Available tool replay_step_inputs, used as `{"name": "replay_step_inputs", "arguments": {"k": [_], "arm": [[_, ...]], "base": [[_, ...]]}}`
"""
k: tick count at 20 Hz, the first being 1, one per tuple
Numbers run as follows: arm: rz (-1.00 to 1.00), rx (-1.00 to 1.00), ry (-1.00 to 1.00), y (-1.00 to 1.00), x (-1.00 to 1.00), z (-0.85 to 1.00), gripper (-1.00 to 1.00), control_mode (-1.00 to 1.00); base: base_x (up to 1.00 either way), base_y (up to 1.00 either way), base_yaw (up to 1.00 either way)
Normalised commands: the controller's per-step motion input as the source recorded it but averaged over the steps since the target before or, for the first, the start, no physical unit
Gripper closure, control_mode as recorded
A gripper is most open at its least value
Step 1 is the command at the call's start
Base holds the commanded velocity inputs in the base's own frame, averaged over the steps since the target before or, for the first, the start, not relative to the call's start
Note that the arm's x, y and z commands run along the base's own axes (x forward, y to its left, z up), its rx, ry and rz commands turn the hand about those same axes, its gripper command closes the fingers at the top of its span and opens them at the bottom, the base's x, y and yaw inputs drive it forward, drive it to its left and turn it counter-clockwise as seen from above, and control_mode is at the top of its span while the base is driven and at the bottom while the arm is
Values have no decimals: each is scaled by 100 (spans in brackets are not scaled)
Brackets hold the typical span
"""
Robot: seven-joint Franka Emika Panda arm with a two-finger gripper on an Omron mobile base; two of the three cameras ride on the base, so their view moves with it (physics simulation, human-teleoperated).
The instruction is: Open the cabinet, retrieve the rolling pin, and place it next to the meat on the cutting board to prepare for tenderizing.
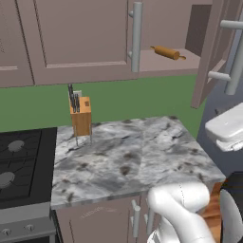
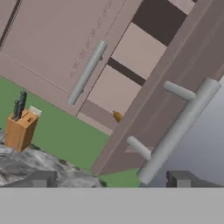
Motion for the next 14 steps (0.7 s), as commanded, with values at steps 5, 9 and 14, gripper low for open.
{"name": "replay_step_inputs", "arguments": {"k": [5, 9, 14], "arm": [[-19, -24, 5, 63, 37, -4, -100, -100], [-22, -22, 8, 21, 69, -7, -100, -100], [-20, -16, 14, 0, 75, -8, -100, -100]], "base": [[0, 0, 0], [0, 0, 0], [0, 0, 0]]}}
